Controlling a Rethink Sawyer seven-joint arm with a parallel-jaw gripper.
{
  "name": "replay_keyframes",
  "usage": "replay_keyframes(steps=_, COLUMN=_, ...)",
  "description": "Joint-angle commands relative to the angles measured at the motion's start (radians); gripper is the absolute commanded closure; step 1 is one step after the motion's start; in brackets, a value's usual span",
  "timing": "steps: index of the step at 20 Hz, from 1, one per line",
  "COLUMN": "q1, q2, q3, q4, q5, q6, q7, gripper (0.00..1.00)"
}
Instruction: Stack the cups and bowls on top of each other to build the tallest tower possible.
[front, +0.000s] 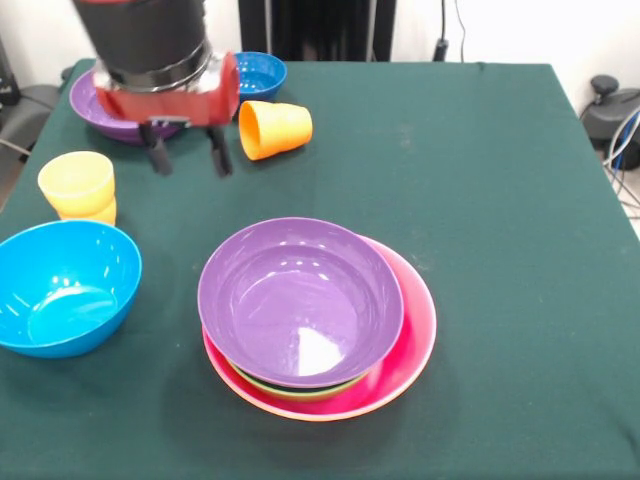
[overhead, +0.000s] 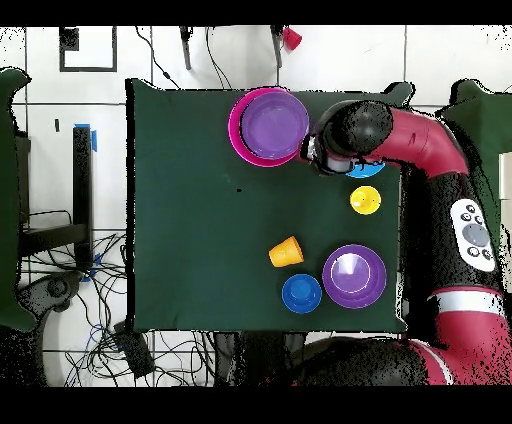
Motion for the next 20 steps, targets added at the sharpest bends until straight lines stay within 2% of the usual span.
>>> replay_keyframes(steps=1, q1=0.037, q2=0.151, q3=0.078, q4=-0.277, q5=-0.122, q6=0.157, q7=-0.345, gripper=0.00)
replay_keyframes(steps=6, q1=0.038, q2=0.240, q3=0.123, q4=-0.391, q5=-0.113, q6=0.251, q7=-0.413, gripper=0.00)
replay_keyframes(steps=12, q1=0.047, q2=0.246, q3=0.111, q4=-0.451, q5=-0.127, q6=0.299, q7=-0.391, gripper=0.00)
replay_keyframes(steps=15, q1=0.054, q2=0.217, q3=0.088, q4=-0.444, q5=-0.135, q6=0.315, q7=-0.371, gripper=0.00)
replay_keyframes(steps=20, q1=0.040, q2=0.154, q3=0.082, q4=-0.337, q5=-0.110, q6=0.265, q7=-0.371, gripper=0.00)
